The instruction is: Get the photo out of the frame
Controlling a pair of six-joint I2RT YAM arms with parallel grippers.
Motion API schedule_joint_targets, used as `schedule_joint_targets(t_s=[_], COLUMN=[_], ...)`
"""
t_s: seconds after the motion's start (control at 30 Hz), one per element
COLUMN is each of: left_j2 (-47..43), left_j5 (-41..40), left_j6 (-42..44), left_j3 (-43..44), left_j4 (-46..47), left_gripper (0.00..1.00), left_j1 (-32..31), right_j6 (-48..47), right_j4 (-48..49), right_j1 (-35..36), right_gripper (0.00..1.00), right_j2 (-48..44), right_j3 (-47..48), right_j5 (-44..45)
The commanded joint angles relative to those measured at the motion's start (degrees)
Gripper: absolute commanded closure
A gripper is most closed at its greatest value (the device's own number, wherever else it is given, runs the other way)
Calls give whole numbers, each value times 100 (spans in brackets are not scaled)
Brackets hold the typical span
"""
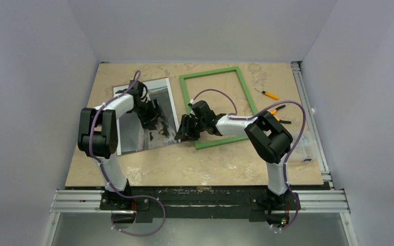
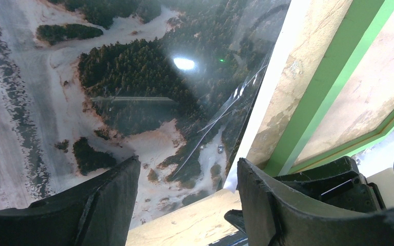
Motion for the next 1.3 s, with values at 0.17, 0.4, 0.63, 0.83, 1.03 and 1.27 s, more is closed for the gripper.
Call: schedule_joint_targets(t_s=[0.17,0.4,0.63,0.83,1.03,1.27], left_j2=[103,75,-168,-563,-917,-585], left_j5=[-30,-35,39,131,184,227], left_j6=[26,19,13,-4,3,-103], left_j3=[111,126,155,120,103,82], left_j4=[-13,-28,-5,35,65,123], left_gripper=[33,33,33,33,33,32], left_j1=[7,7,7,-2,-2,93], right_j6=[262,302,191,159,103,114], right_j4=[-324,-1156,-1569,-1890,-2188,-1392], right_j1=[29,41,120,210,326,338], right_gripper=[79,74,79,89,83,73], right_j2=[-57,7,236,386,305,-55], right_j3=[37,275,602,929,1045,575], right_j5=[439,1107,1330,1509,1819,1350])
